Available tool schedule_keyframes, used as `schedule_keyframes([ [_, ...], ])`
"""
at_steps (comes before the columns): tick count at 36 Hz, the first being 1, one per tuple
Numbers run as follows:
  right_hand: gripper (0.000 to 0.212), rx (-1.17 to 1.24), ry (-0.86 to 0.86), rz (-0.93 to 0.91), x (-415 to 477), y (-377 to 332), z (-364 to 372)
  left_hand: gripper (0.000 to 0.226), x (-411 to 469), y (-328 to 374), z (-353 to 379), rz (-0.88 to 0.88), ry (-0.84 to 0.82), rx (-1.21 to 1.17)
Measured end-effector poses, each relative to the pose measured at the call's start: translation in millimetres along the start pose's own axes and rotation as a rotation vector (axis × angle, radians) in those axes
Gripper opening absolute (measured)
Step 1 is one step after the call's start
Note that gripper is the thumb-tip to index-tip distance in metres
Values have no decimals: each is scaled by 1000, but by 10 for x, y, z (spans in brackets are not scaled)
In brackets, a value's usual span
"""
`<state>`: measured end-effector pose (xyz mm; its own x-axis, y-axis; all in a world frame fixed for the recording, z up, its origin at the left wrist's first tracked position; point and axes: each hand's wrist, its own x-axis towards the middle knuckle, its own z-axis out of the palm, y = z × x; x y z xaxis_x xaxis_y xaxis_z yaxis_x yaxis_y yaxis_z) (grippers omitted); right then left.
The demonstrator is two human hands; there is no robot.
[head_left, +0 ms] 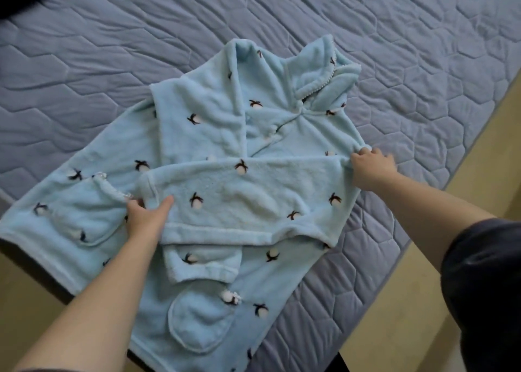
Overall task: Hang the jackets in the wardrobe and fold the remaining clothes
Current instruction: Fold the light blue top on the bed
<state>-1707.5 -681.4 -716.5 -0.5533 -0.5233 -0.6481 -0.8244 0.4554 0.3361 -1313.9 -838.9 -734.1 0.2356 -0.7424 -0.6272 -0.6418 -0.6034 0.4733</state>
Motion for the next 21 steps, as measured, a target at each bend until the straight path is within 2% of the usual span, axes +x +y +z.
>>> schedule_keyframes([
  [2,32,18,-2,-2,10,5,-13,62,90,0,-11,-83,-146,-122],
  [3,31,30,-9,-2,14,12,-31,52,112,-5,-29,-58,-163,-132],
  [5,24,51,-30,-3,22,30,-79,39,145,1,-124,76,-41,-136],
  [7,12,56,-25,-6,54,59,-144,44,194,50,-267,197,139,-141],
  [9,12,40,2,-39,113,97,-226,43,239,122,-388,248,262,-168],
  [12,15,-33,18,-116,224,124,-325,41,367,187,-393,256,286,-56],
  [15,17,17,29,-64,296,103,-313,47,428,275,-252,173,250,106],
  [17,33,99,79,-19,294,57,-229,54,345,334,-141,182,329,239],
  [19,43,220,197,1,217,9,-107,60,124,377,6,352,383,367],
  [21,51,339,311,-9,88,-26,37,63,-170,381,242,596,295,481],
])
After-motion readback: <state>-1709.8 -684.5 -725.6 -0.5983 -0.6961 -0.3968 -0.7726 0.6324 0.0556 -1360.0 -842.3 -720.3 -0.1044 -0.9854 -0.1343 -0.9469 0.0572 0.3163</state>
